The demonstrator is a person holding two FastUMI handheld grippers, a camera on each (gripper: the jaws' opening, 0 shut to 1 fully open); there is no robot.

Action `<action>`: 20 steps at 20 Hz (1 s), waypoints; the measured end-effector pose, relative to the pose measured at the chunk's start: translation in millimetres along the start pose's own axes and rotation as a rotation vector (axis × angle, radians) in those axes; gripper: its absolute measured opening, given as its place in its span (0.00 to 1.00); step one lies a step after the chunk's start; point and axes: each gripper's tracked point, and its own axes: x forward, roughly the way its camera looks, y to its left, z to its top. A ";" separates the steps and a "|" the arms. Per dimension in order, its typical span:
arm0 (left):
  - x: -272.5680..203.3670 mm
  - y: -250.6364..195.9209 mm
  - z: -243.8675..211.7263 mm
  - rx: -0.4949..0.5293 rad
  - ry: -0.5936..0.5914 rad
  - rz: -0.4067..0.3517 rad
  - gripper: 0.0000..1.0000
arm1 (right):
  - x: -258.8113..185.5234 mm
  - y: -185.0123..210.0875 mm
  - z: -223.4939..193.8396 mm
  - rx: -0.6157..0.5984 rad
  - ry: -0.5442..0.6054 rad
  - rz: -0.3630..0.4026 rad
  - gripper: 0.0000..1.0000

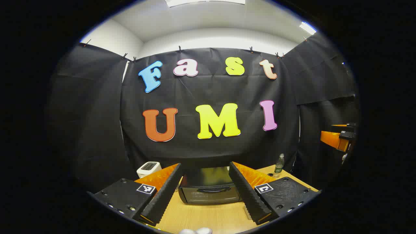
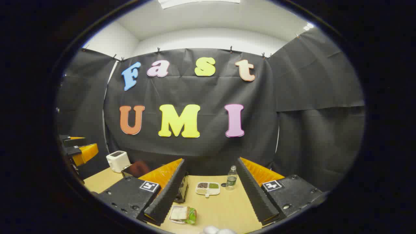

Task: Open the electric oven with the left hand, put the food in, and close the electric oven.

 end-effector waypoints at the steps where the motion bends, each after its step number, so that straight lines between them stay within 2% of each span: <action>1: 1.0 0.1 -1.0 0.004 0.002 0.003 0.95 | 1.2 0.3 0.5 0.000 0.001 0.003 0.95; 14: 21.3 -3.8 -21.6 0.008 0.023 0.003 0.95 | 12.3 -4.9 -6.2 -0.007 0.014 0.002 0.96; 20: 54.7 -23.6 -83.0 -0.013 0.086 -0.025 0.95 | 11.6 -20.6 -20.5 -0.020 0.049 -0.021 0.95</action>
